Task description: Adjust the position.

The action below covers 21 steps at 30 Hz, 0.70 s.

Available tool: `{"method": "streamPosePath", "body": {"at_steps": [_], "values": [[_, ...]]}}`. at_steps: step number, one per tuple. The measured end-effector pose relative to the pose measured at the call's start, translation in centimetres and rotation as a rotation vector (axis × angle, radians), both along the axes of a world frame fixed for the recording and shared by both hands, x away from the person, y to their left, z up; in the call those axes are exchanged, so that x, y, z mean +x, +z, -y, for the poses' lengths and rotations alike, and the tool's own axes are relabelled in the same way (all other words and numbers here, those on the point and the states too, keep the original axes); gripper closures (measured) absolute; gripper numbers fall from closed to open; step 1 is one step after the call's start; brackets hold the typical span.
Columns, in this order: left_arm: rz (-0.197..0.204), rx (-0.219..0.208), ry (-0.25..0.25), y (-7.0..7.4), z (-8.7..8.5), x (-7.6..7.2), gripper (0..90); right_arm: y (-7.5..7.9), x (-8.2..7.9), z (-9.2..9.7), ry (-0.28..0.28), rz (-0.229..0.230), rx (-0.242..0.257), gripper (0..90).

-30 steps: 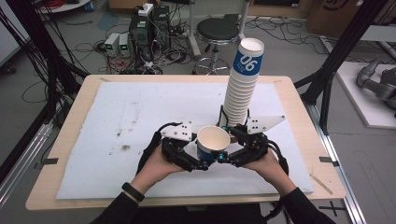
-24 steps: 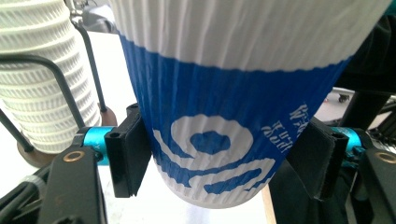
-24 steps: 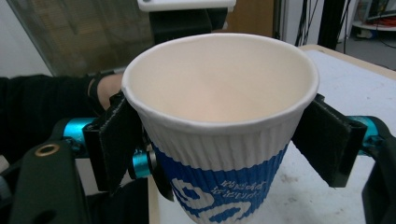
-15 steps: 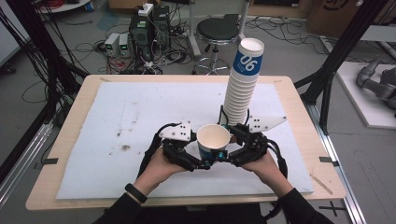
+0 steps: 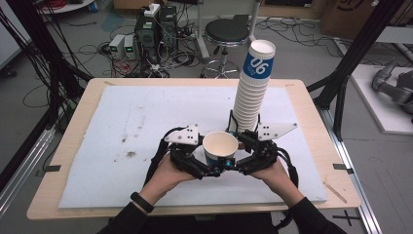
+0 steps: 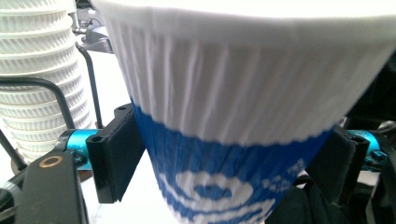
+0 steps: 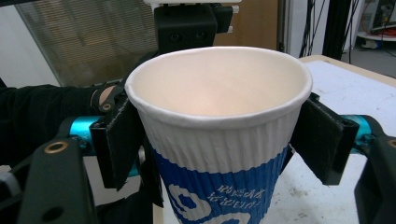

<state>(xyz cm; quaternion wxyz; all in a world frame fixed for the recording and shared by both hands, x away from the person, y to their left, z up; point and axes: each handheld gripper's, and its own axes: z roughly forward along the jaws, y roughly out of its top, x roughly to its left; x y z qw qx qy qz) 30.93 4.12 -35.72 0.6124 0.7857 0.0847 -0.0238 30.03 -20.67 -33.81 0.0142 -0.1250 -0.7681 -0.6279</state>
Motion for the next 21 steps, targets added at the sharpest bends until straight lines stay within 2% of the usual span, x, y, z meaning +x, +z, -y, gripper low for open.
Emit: {"method": "streamPosePath", "body": {"at_steps": [4, 10, 21], "values": [[-0.014, -0.023, -0.012, 0.04, -0.12, 0.06, 22.6, -0.07, -0.06, -0.11, -0.003, 0.002, 0.002, 23.1], [-0.016, -0.03, -0.014, 0.05, -0.18, 0.1, 25.3, -0.14, -0.08, -0.15, -0.009, 0.005, 0.007, 23.4], [0.007, -0.03, -0.008, 0.52, -0.84, 0.19, 25.6, -0.02, -0.17, 0.19, -0.01, 0.025, 0.004, 19.3]]}}
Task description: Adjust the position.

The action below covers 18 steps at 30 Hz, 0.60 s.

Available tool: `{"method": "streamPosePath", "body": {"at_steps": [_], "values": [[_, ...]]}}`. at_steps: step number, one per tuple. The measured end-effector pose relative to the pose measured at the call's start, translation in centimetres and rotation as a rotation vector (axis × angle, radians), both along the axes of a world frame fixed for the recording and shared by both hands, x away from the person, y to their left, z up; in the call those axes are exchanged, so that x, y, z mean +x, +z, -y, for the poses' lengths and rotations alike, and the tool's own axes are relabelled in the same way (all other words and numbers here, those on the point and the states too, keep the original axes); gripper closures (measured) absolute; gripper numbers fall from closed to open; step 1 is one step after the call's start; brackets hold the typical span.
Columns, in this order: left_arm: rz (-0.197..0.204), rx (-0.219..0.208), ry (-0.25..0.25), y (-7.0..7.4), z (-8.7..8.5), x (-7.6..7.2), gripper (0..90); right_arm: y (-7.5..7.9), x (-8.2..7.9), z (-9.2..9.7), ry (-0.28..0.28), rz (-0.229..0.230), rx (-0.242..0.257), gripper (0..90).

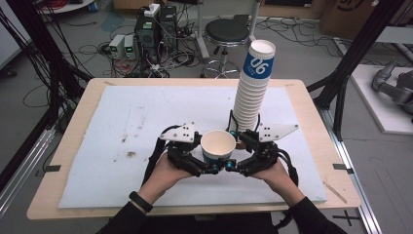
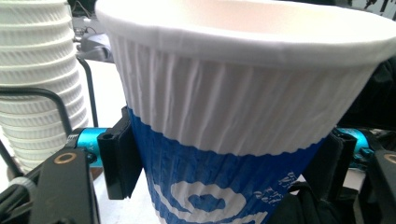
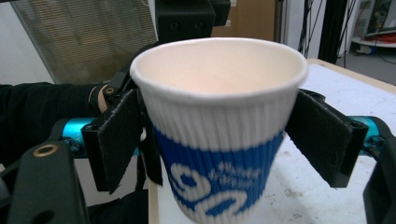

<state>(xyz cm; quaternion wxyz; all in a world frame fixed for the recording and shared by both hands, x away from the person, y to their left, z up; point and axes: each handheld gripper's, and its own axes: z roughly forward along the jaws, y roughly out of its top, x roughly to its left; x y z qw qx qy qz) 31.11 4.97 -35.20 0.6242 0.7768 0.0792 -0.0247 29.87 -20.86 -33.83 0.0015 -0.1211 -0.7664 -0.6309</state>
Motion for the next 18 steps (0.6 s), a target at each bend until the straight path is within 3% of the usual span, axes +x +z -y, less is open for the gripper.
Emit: {"method": "streamPosePath", "body": {"at_steps": [8, 13, 18], "values": [[0.027, -0.011, 0.026, 0.8, -1.1, 0.2, 25.7, 0.0, 0.1, 0.9, -0.026, 0.005, -0.001, 19.3], [0.029, -0.025, 0.042, 1.2, -1.6, 0.2, 25.7, -0.1, 0.1, 1.0, -0.007, 0.011, -0.004, 19.3], [0.031, -0.044, 0.045, 1.5, -1.8, 0.1, 25.7, -0.7, 0.3, 0.8, -0.014, 0.015, -0.044, 19.3]]}}
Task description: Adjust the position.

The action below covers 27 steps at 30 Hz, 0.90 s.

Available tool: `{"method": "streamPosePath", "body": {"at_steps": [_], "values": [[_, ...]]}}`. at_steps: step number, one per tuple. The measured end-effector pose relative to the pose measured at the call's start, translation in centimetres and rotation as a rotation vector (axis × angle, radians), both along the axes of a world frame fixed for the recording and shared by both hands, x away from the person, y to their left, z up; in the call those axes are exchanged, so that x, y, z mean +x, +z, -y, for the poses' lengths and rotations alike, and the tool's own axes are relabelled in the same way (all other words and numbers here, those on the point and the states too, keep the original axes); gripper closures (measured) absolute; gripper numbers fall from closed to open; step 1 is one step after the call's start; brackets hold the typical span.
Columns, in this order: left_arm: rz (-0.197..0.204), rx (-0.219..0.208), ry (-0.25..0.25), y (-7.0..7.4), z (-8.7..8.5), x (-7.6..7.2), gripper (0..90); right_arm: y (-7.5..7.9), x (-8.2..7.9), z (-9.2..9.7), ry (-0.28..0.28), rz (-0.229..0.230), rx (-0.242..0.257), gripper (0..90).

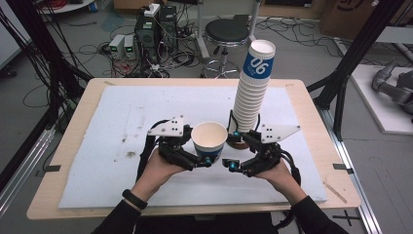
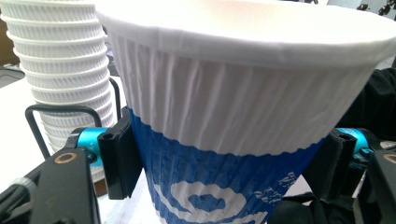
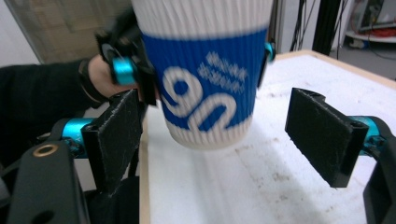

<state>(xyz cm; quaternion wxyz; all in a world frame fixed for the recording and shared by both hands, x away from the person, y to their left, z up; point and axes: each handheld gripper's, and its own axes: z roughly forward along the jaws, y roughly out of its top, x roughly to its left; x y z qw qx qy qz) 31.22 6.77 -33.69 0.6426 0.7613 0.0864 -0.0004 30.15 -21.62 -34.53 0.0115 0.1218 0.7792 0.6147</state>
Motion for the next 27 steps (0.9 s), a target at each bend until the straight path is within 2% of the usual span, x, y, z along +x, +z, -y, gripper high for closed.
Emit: {"method": "streamPosePath", "body": {"at_steps": [4, 10, 18, 22, 27], "values": [[0.005, -0.005, -0.005, 0.1, 0.2, -0.1, 25.7, -0.7, 0.0, -0.7, 0.01, -0.011, -0.032, 19.3], [0.0, -0.01, -0.017, 0.0, 0.6, -0.2, 25.8, -1.3, -0.2, -1.7, 0.014, -0.016, -0.048, 19.3], [-0.004, -0.027, -0.026, 0.0, 0.9, -0.3, 25.8, -1.7, -0.4, -2.4, 0.012, -0.012, -0.045, 20.0], [-0.008, -0.02, -0.034, -0.2, 1.1, -0.3, 25.8, -1.9, -0.5, -2.6, 0.016, -0.007, -0.04, 29.1], [-0.012, -0.02, -0.031, -0.2, 1.1, -0.3, 25.4, -1.9, -0.4, -2.6, 0.019, 0.0, -0.045, 31.0]]}}
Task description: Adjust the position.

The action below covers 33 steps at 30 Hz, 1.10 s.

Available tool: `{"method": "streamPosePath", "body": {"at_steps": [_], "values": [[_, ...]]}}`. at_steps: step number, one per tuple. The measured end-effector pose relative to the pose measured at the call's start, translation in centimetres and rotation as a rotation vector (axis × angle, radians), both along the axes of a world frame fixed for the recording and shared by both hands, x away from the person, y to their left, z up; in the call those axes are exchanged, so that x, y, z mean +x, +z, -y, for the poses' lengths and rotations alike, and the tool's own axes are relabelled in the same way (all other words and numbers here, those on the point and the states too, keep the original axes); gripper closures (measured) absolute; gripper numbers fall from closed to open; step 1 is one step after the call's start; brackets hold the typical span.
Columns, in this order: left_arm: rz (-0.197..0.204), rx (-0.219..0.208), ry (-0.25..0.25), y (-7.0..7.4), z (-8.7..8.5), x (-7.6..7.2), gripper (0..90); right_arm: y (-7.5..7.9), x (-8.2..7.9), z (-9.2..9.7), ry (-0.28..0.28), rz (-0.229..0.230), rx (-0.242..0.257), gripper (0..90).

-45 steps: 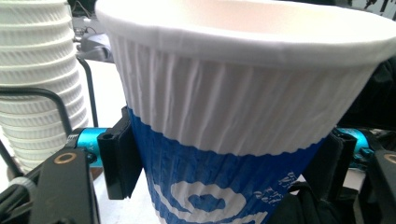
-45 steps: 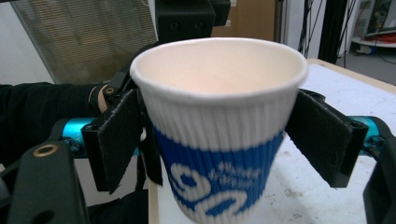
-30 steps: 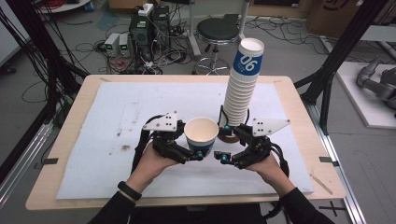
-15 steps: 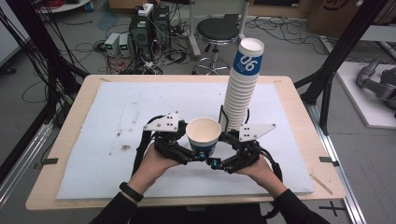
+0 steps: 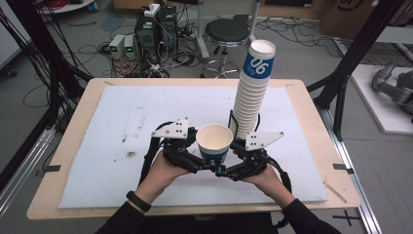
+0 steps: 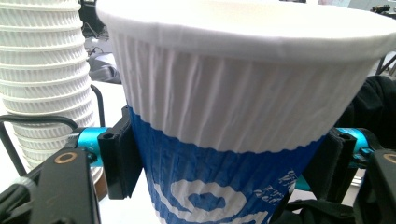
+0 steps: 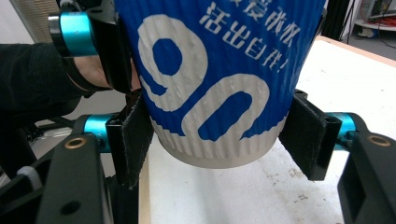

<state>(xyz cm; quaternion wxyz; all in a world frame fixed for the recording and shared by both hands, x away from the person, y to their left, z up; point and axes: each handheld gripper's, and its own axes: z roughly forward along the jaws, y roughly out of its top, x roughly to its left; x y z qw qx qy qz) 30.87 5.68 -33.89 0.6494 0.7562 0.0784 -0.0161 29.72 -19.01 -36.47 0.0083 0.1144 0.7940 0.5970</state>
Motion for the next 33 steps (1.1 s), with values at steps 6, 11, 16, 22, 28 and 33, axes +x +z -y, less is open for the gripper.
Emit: {"method": "streamPosePath", "body": {"at_steps": [6, 11, 16, 22, 28, 33], "values": [[0.011, 0.02, 0.025, 0.31, 0.25, -0.31, 21.0, 0.03, 0.02, 0.07, 0.007, 0.01, -0.006, 31.2], [-0.001, -0.008, 0.042, 0.76, 0.06, -0.41, 17.6, -0.01, -0.03, -0.02, 0.007, 0.014, -0.015, 31.1], [-0.001, -0.023, 0.042, 0.98, -0.2, -0.42, 19.0, -0.1, -0.03, -0.11, 0.006, 0.014, -0.02, 31.2], [0.011, -0.024, 0.036, 0.9, -0.19, -0.47, 23.3, -0.18, -0.06, -0.11, 0.009, 0.016, -0.02, 31.1], [0.011, -0.025, 0.022, 0.71, -0.05, -0.44, 24.0, 0.02, -0.21, -0.02, 0.012, 0.012, 0.02, 24.9], [0.014, -0.019, 0.016, 0.61, 0.18, -0.51, 24.1, 0.21, -0.27, 0.11, 0.015, -0.008, 0.057, 24.6]]}}
